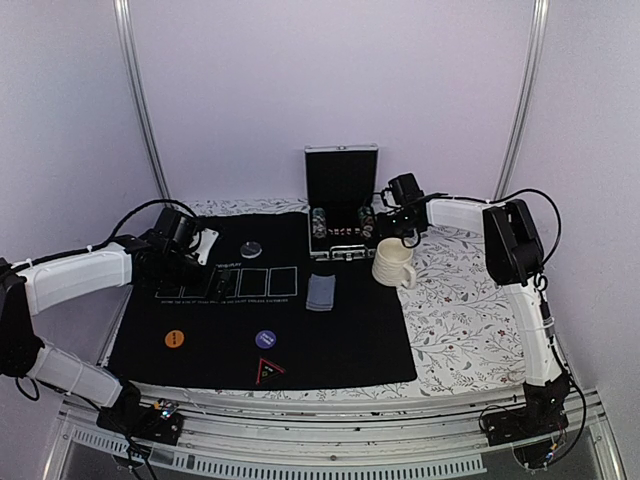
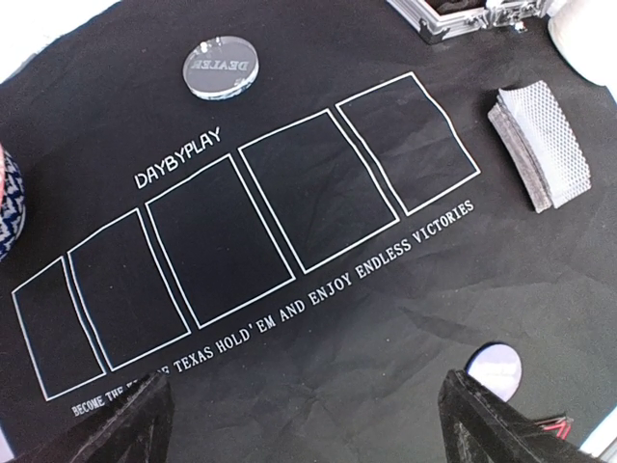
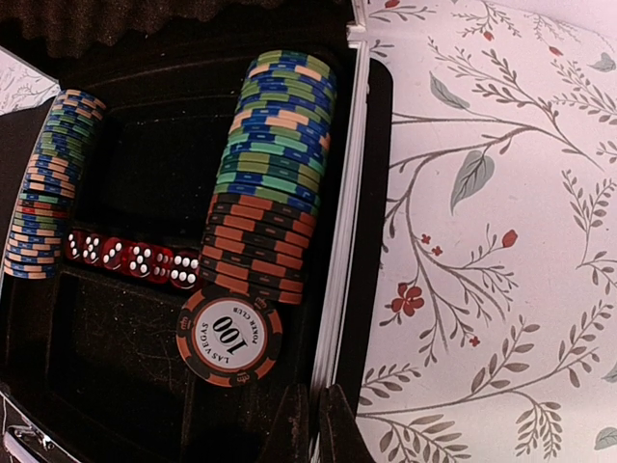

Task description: Distribute texas hold em gaming equipment

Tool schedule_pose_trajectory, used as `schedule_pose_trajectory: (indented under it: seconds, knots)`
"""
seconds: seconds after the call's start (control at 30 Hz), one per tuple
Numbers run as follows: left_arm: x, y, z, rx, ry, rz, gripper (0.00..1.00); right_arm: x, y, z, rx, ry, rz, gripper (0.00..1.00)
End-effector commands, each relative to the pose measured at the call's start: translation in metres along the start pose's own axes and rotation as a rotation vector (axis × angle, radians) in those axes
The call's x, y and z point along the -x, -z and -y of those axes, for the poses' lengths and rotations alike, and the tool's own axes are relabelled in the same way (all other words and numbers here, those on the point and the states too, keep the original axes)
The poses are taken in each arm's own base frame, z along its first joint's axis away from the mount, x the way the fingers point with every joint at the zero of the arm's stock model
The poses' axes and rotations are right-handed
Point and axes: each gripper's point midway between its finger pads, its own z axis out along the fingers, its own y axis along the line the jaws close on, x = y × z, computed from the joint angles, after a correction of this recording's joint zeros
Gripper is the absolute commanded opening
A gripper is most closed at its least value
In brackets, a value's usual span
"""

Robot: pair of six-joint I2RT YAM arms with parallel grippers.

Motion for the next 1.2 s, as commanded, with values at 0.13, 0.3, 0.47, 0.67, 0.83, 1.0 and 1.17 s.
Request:
schedule_pose_trajectory:
  seconds: [0.13, 0.3, 0.47, 0.67, 0.83, 1.0, 1.17]
  knots:
    - [0.007, 0.005, -0.003, -0.001, 0.013, 0.032, 0.98, -0.009, 0.037, -0.029, 0.084, 0.023, -0.055, 0.01]
    - [0.007, 0.005, -0.004, -0.001, 0.015, 0.032, 0.98, -0.018, 0.040, -0.027, 0.081, 0.020, -0.072, 0.01]
    - [0.007, 0.005, -0.004, -0.001, 0.016, 0.032, 0.98, -0.025, 0.043, -0.029, 0.098, 0.016, -0.094, 0.01]
    - [0.007, 0.005, -0.004, -0.002, 0.016, 0.032, 0.98, -0.034, 0.048, -0.029, 0.105, 0.011, -0.115, 0.01]
    - [0.007, 0.005, -0.004, -0.004, 0.017, 0.032, 0.98, -0.031, 0.054, -0.032, 0.118, 0.030, -0.109, 0.05]
    - [0.007, 0.005, -0.003, -0.007, 0.017, 0.032, 0.98, -0.002, 0.071, -0.038, 0.146, 0.132, -0.044, 0.26]
    - [0.006, 0.004, -0.004, -0.007, 0.017, 0.029, 0.98, 0.029, 0.088, -0.043, 0.196, 0.314, 0.040, 0.32]
